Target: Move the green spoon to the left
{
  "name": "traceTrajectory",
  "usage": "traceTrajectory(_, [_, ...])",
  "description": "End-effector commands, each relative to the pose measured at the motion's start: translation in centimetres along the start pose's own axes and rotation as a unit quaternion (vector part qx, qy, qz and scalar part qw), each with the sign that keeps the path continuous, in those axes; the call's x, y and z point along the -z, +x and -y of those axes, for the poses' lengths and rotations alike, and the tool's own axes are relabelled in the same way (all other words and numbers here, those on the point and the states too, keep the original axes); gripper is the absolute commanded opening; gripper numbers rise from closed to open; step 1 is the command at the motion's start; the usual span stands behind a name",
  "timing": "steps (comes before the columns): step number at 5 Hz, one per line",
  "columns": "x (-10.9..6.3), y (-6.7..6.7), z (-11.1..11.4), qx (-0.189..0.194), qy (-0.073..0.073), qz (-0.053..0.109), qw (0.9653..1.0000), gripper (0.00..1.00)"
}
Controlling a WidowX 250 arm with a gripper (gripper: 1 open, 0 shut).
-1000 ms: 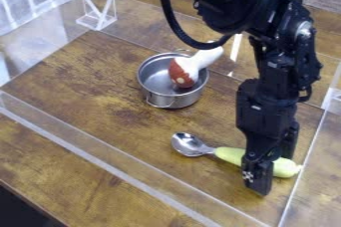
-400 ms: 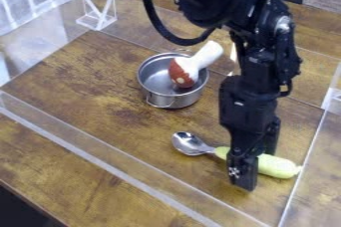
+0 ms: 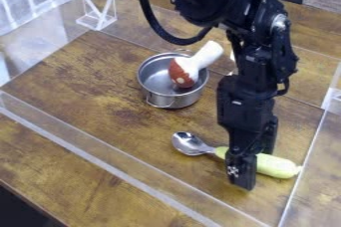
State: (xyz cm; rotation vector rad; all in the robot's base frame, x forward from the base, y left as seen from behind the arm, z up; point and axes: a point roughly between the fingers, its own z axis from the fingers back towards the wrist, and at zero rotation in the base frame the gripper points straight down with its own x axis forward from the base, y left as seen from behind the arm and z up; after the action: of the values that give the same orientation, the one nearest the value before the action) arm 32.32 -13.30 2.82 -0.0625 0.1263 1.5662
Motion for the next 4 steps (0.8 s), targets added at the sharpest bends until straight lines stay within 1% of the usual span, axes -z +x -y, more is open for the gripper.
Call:
traceTrajectory(1, [-2.52,0.13,0.6,0.014,-0.035,-0.017,0.9991,1.0])
traceTrajectory(2, [-2.66,1.11,0.5,0.015,-0.035,-0.021,0.9991,1.0])
traceTrajectory(4, [-2.67,0.11,0.51,0.064,-0.03,-0.026,0.9971,1.0])
